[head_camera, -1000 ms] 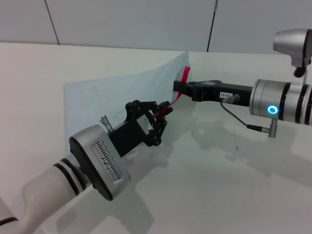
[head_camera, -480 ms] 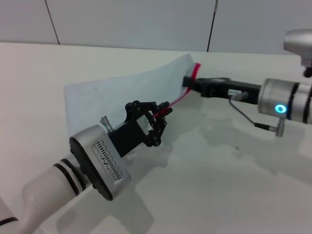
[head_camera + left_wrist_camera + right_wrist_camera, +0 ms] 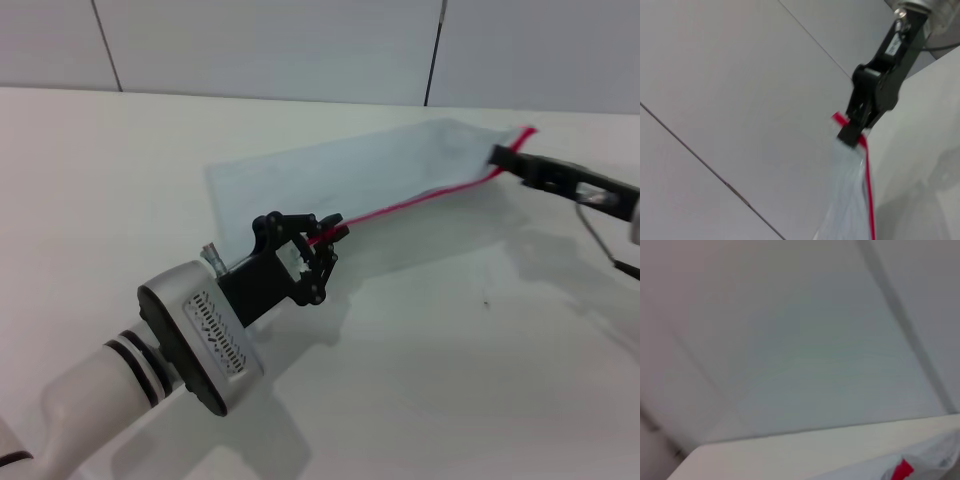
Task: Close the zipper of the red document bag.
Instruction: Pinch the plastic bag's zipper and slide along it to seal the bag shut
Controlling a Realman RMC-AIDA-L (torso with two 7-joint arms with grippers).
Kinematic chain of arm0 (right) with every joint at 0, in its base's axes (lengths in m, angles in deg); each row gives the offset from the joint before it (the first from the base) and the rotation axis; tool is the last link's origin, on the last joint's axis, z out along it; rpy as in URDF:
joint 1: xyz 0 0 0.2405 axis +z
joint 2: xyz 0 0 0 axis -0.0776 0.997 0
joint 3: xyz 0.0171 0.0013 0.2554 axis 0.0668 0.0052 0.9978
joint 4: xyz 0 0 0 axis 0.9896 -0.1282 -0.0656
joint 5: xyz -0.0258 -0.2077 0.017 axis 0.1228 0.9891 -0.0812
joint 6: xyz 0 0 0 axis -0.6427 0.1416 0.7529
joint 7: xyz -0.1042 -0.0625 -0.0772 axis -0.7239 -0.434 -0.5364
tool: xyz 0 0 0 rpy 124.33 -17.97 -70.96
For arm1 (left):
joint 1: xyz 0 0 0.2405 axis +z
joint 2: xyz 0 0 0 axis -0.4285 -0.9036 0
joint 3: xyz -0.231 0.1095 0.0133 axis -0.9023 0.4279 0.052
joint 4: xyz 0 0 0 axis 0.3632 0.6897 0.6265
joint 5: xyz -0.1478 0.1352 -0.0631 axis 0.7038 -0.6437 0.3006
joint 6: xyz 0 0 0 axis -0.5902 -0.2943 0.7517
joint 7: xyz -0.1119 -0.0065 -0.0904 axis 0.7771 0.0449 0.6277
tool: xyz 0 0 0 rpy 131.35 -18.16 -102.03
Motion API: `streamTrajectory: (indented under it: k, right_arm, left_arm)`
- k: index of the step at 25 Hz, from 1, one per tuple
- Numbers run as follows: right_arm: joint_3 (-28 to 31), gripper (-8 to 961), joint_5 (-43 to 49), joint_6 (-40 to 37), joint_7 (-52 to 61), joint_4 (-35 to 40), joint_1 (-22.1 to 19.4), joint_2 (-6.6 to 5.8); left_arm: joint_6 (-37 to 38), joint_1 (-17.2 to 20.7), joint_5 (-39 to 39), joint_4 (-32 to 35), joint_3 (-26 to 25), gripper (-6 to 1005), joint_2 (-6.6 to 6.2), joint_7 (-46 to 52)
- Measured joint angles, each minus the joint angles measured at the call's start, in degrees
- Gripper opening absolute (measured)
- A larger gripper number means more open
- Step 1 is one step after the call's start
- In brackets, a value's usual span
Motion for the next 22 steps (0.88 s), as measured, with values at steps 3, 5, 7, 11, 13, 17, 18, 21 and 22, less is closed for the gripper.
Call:
streamTrajectory:
  k: [3,5,7,11,13,17,18,21,22]
  right_arm:
    - [2.0,144,0.0,0.0,0.3,1.3,-1.8,-0.06]
    - [3.0,145,0.0,0.0,0.3,1.8,-2.7,-0.14]
    - [3.7,147,0.0,0.0,0.4,2.2,-3.3,-0.22]
    - [4.8,151,-0.3,0.0,0.9,3.6,-4.5,-0.23]
    - [5.1,153,-0.7,0.0,1.0,4.0,-5.2,-0.23]
    - [5.8,156,-1.7,0.1,1.0,4.9,-6.4,-0.23]
    - [5.8,157,-2.0,0.2,1.0,5.0,-6.6,-0.21]
    - [5.9,160,-3.2,0.2,1.1,5.6,-7.4,-0.20]
    - [6.0,161,-3.4,0.2,1.1,5.7,-7.6,-0.18]
  left_arm:
    - [0.0,0.2,0.0,0.0,0.0,74,-0.04,0.1]
    - [0.0,0.4,0.0,0.0,-0.1,73,-0.09,0.1]
    - [-0.1,0.6,0.0,0.0,-0.1,73,-0.11,0.1]
    - [-0.1,0.6,0.0,0.0,-0.1,72,-0.11,0.1]
    - [-0.1,0.6,0.0,0.0,0.0,71,-0.11,0.1]
    - [-0.1,0.6,0.0,0.0,0.0,70,-0.10,0.1]
    - [0.0,0.6,-0.1,0.0,0.0,70,-0.09,0.1]
    - [0.0,0.6,-0.3,0.0,0.3,69,-0.08,0.2]
    - [0.0,0.6,-0.4,0.0,0.3,69,-0.09,0.2]
